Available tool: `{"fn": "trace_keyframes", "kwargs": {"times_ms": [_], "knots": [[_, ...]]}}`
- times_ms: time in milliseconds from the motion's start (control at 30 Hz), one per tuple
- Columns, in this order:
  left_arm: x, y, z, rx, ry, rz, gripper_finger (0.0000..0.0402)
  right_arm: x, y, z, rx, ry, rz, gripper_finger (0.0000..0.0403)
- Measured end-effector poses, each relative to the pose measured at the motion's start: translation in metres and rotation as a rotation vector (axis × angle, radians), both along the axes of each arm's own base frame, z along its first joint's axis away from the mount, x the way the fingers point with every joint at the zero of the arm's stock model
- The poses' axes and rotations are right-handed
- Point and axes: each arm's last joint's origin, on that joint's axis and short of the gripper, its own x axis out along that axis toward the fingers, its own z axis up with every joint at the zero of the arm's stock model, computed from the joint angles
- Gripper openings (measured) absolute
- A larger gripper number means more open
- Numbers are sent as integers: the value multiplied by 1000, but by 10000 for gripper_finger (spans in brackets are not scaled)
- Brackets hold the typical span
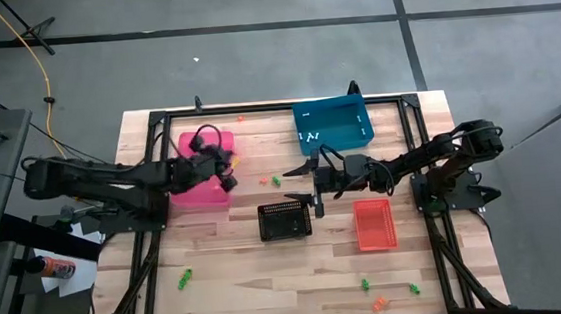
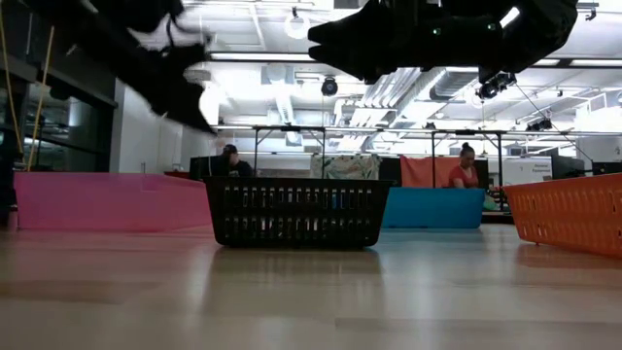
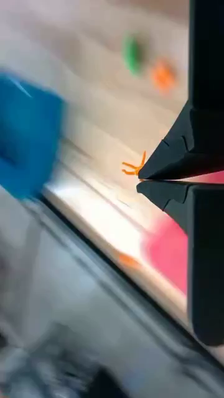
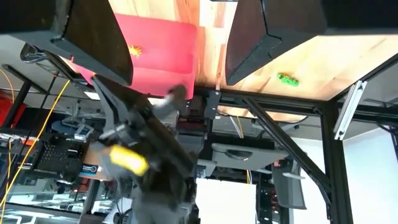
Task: Sort Halloween decoration
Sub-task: Put the orange spider toy into the pink bin
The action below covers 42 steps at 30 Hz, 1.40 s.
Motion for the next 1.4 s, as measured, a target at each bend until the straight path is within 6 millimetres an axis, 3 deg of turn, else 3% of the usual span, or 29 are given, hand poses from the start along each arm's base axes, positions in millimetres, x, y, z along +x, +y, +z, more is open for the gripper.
{"fn": "trace_keyframes", "kwargs": {"times_ms": [333, 700, 1000, 1133, 1300, 1400], "knots": [[-35, 41, -27, -228, 161, 414, 0, 0, 0, 0, 4, 1, 0, 252], [-39, 53, -33, -405, 145, 411, 5, 0, 0, 0, 4, 6, 0, 252], [-38, 53, -33, -441, 104, 430, 66, 0, 0, -2, 4, 17, -1, 252], [-26, 59, -13, -380, 33, 374, 96, 0, 0, -2, -1, 17, -1, 252], [0, 81, 42, -194, -152, 290, 121, 0, -5, -2, -2, 16, -16, 252], [15, 105, 69, -142, -143, 308, 124, 0, -9, -2, -3, 17, -30, 252]]}}
